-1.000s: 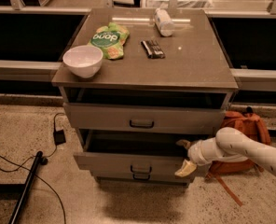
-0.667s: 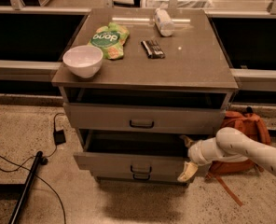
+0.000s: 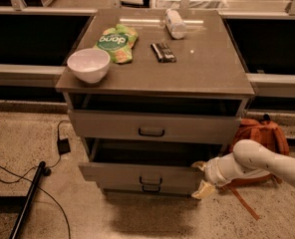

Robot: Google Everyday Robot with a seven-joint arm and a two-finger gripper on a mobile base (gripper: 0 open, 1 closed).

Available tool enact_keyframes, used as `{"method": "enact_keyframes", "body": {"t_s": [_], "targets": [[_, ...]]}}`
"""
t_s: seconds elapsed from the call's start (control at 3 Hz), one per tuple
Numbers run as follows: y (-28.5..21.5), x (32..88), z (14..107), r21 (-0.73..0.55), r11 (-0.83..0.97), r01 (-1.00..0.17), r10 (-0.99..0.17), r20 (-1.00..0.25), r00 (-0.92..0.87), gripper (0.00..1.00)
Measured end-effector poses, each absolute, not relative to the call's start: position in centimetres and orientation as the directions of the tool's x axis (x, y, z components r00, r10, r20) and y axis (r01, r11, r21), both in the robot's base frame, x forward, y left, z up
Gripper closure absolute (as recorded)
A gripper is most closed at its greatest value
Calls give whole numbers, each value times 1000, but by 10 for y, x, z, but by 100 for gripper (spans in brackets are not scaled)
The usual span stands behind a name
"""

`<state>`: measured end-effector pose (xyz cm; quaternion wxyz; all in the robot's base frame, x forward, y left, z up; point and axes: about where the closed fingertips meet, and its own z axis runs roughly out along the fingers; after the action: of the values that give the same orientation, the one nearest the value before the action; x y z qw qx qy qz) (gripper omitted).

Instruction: Open middle drawer

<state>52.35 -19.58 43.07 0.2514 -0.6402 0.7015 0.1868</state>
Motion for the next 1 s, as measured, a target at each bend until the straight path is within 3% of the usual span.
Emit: {"method": "enact_keyframes", "body": {"t_s": [1.0], "targets": [[-191,456,458,12,35,-999,-808,-588,-35,45]]}}
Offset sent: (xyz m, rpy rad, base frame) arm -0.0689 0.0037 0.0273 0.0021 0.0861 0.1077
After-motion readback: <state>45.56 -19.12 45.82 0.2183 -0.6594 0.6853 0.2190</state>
